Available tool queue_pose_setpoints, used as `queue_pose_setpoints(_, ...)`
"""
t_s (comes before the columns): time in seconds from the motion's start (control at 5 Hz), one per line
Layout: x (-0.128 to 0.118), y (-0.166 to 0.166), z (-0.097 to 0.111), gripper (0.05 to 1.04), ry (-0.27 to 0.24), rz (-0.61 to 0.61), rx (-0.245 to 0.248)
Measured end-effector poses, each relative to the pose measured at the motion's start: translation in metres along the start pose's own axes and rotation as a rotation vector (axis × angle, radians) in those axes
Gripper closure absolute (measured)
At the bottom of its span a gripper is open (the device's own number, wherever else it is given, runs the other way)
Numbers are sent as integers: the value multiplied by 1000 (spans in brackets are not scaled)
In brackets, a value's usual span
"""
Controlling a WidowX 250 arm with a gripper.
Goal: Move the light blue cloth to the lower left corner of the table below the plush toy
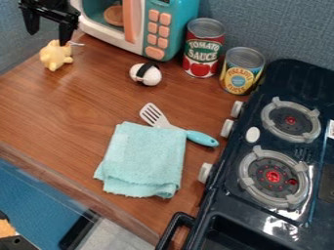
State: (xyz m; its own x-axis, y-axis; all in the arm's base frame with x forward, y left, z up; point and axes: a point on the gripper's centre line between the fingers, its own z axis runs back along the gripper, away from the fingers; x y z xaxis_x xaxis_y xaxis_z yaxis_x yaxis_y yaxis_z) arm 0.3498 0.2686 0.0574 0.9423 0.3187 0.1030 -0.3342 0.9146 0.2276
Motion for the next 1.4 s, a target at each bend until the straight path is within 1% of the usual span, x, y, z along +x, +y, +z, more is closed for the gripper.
queue_pose_setpoints(0.2, -7, -6, -17, 84, 47, 1, -20)
queue_pose_setpoints(0.4, -20, -15, -24, 84, 88, 43, -74)
queue_pose_setpoints(0.6, -27, -8, -14, 85, 79, 101, -109)
queue_pose_setpoints(0.8, -45, -18, 15, 85, 24, 100, -196)
queue_pose_setpoints(1.0, -67, -53, 42, 85, -5, 23, -260)
queue_pose_setpoints(1.2, -85, -98, 64, 85, -39, -109, -324)
queue_pose_setpoints(1.4, -101, -142, 61, 85, -4, -281, -334)
